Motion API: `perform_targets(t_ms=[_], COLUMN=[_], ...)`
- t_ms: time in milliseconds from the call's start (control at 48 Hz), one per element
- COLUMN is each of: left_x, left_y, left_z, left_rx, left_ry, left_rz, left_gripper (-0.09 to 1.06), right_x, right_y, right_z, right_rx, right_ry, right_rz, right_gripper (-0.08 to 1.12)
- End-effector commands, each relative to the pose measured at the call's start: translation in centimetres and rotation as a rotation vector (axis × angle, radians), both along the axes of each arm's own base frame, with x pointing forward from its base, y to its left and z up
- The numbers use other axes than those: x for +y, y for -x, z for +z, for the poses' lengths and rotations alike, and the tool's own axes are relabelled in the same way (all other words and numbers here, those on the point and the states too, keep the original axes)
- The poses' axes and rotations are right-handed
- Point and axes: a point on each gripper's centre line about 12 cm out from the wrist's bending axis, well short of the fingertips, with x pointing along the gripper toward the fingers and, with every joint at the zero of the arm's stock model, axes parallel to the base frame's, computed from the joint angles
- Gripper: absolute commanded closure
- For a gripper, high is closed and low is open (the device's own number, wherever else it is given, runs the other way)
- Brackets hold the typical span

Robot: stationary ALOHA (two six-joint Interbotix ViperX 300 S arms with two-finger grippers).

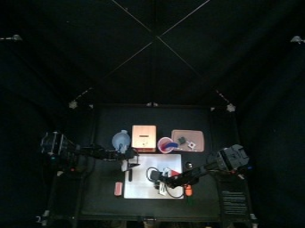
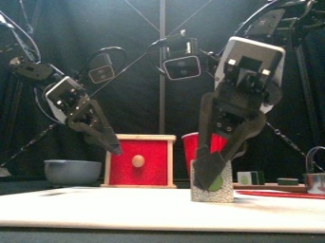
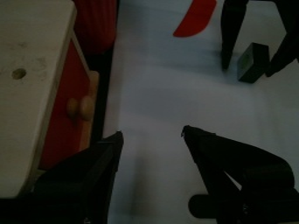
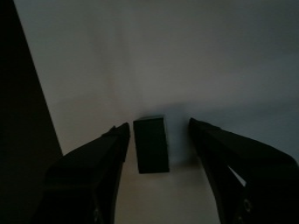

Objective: Place sushi on board then cut the sushi with the knife then place the pieces on the plate
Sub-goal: Place the 4 sushi pieces on the plate

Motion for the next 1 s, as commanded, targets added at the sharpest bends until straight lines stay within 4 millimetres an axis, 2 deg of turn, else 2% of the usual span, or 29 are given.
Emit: perform_targets(t_ms=[21, 146, 208, 417, 562, 708, 812, 938, 1000], left_x=[0.1, 0.1, 0.1, 0.1, 0.1, 0.0, 0.0, 0.1, 0.2], left_y=[-0.3, -0.3, -0.3, -0.3, -0.4, -0.5, -0.7, -0.7, -0.7], left_z=[0.8, 0.7, 0.7, 0.7, 0.9, 1.1, 1.2, 1.3, 1.3], left_rx=[-0.029, -0.027, -0.027, -0.027, -0.034, -0.038, -0.044, -0.047, -0.047], left_ry=[-0.004, -0.004, -0.004, -0.004, -0.005, -0.002, -0.004, -0.005, -0.005], left_rz=[0.000, 0.000, -0.001, -0.001, -0.001, -0.001, -0.003, -0.001, 0.002], left_gripper=[0.05, 0.05, 0.05, 0.05, 0.05, 0.05, 0.05, 0.05, 0.05], right_x=[0.3, 0.1, -0.3, -2.3, -3.8, -5.6, -7.2, -8.7, -10.2], right_y=[-0.9, -0.8, -0.4, 1.9, 4.4, 8.3, 12.4, 16.1, 17.8], right_z=[1.6, 2.2, 3.2, 7.1, 10.4, 13.0, 14.0, 14.0, 13.7], right_rx=[-0.045, -0.046, -0.048, -0.066, -0.104, -0.097, -0.058, -0.037, -0.049], right_ry=[-0.011, -0.004, 0.011, 0.059, 0.082, 0.105, 0.105, 0.074, 0.065], right_rz=[0.003, -0.011, -0.027, -0.088, -0.131, -0.208, -0.291, -0.348, -0.396], right_gripper=[0.27, 0.44, 0.50, 0.49, 0.49, 0.49, 0.49, 0.49, 0.49])
